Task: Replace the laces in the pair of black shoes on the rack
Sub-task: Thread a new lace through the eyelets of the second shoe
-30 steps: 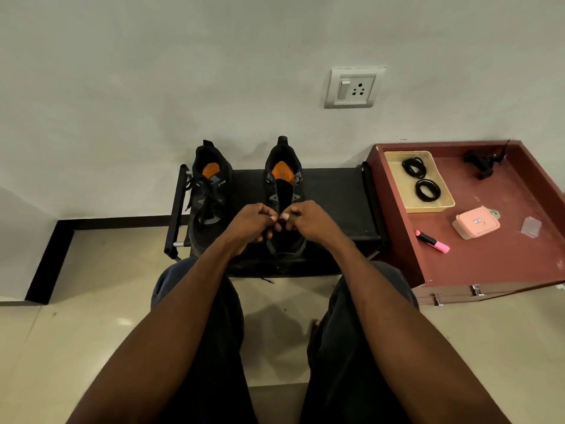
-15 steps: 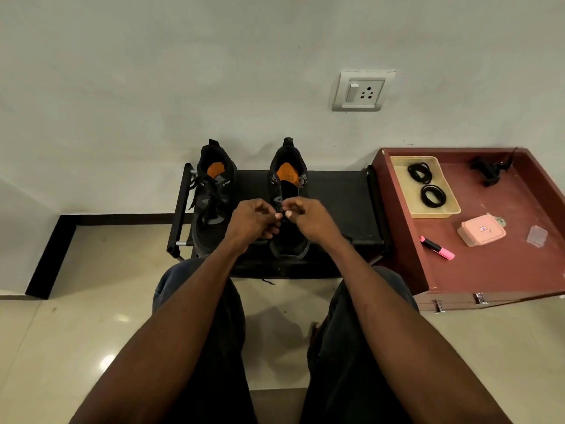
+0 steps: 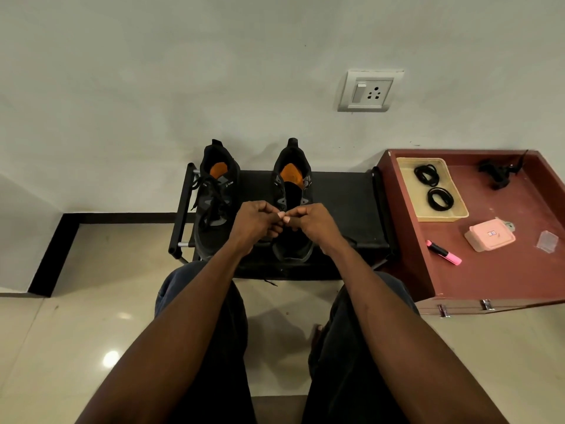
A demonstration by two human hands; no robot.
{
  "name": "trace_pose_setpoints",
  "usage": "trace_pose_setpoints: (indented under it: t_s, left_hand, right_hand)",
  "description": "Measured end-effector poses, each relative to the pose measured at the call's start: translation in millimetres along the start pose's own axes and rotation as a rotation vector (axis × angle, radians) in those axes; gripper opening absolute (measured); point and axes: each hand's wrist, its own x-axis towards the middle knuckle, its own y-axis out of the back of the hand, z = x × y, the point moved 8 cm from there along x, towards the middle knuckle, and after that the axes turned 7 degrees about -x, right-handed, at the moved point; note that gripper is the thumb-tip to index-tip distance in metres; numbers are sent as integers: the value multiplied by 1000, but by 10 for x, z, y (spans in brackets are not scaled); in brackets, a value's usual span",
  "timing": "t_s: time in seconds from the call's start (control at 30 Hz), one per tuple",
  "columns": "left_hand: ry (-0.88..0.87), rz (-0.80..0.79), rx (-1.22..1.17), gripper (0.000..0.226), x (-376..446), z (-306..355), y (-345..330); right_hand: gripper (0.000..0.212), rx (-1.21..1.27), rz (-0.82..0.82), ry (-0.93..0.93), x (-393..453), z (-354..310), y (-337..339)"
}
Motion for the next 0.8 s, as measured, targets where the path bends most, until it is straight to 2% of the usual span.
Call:
trace_pose_setpoints:
  t_s: [0.1, 0.23, 0.33, 0.47, 0.6, 0.7, 0.8]
  left_hand:
    - [10, -4, -35, 10, 46, 3, 10]
    - [11, -37, -30, 15, 78, -17, -43]
    - [-22, -2, -38, 14, 103, -30, -48]
    - [-13, 257, -70, 12, 178, -137, 151]
    - [138, 316, -168, 13, 236, -306, 164]
    - [194, 290, -241, 17, 271, -350, 81]
    - [217, 275, -269, 17, 317, -402, 33]
  right_hand:
    - [14, 117, 26, -10, 21, 10, 8]
    - [10, 132, 61, -46, 65, 54, 29]
    - [3, 126, 67, -52, 127, 64, 25]
    - [15, -293, 255, 2, 231, 15, 121]
    - [13, -601, 302, 123, 286, -93, 50]
    - [10, -651, 294, 155, 290, -129, -14]
    - [18, -570, 285, 136, 353, -69, -54]
